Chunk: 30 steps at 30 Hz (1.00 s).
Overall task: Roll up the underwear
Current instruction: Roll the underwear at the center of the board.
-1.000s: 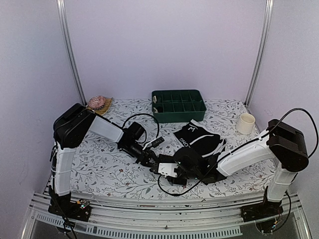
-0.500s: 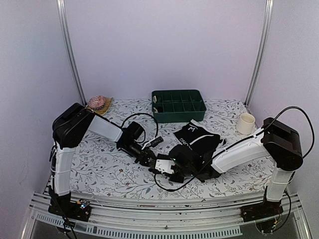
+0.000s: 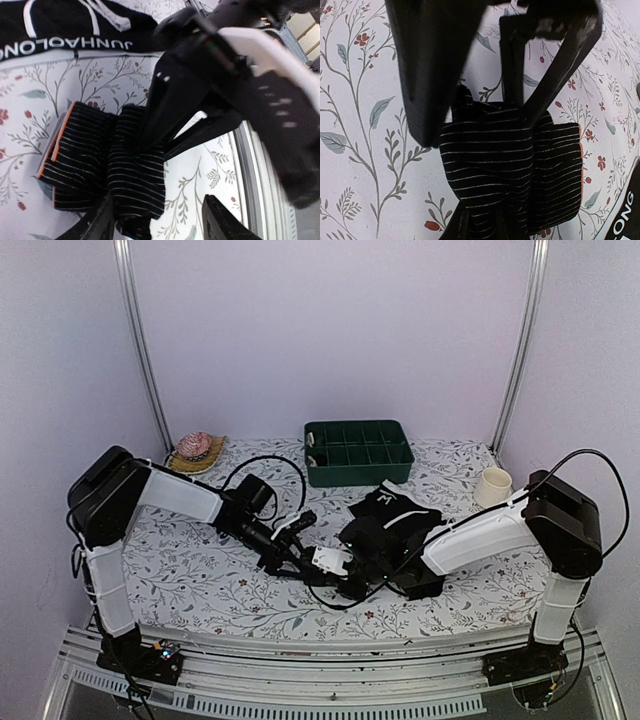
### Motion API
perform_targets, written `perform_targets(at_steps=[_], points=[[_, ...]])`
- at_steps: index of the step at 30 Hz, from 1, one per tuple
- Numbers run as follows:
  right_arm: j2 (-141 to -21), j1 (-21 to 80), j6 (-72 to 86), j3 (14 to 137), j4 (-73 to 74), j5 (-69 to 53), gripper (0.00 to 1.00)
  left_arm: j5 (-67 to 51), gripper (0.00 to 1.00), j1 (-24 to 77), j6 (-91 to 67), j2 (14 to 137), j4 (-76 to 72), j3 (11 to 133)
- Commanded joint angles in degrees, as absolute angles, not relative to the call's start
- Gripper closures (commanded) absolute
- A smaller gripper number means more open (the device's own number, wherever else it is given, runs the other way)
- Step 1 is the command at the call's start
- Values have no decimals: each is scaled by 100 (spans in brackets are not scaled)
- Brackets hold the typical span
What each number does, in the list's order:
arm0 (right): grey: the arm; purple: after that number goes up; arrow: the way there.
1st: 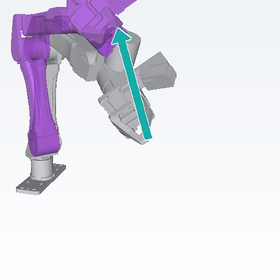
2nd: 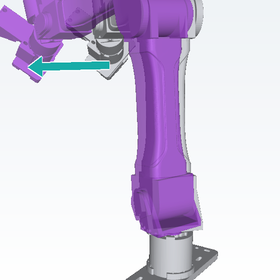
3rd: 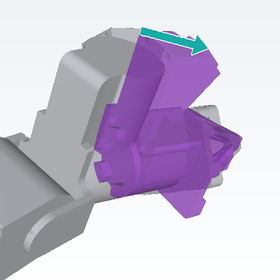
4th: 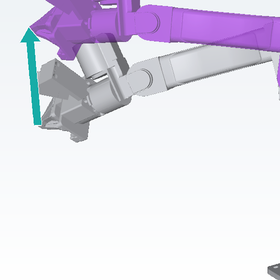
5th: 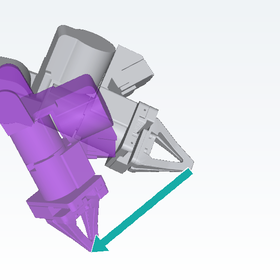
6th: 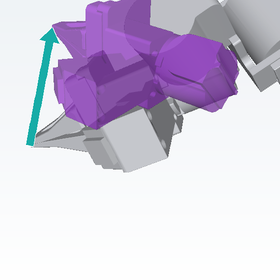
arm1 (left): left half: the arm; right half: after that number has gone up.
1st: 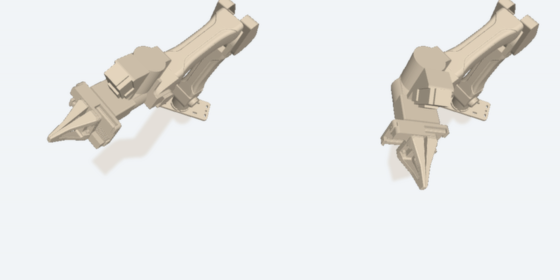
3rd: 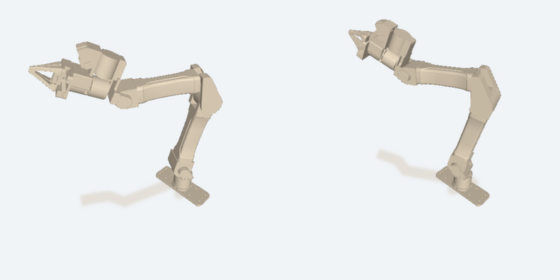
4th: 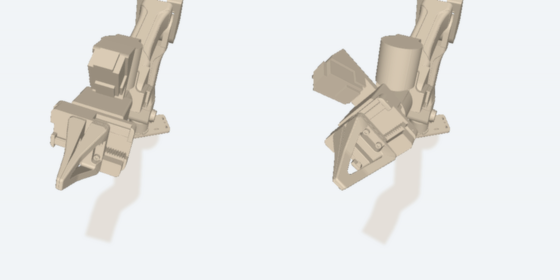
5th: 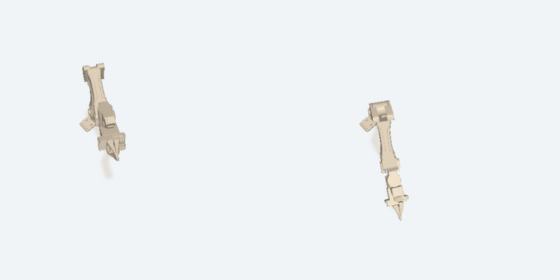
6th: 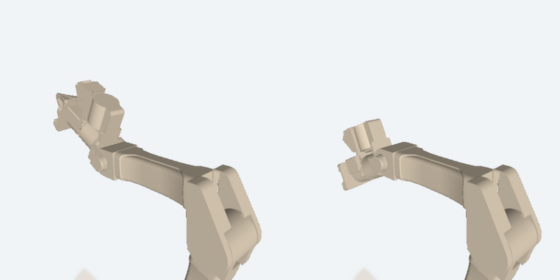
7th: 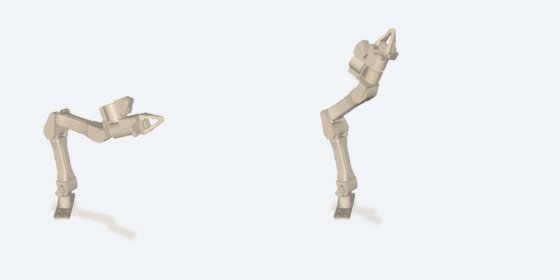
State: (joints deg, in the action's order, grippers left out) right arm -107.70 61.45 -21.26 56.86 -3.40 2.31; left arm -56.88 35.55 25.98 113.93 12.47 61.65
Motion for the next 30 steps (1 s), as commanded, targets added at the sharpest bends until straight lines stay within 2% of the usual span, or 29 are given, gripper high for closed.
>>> perform_targets(at_steps=[1,5,14,30], points=[[-10848,6046,-1605,5749,564,-571,86,-5169,36,3516,3088,10332,635,5669],[-10914,5975,-1208,6043,906,-1089,86,-4969,27,3544,3747,9734,33,4977],[-11329,5659,-700,6752,1391,-1927,86,-4160,26,4207,5059,9531,-428,4108],[-11593,5355,-772,6891,1457,-2401,85,-2703,26,4689,4928,10000,-1483,3985]])
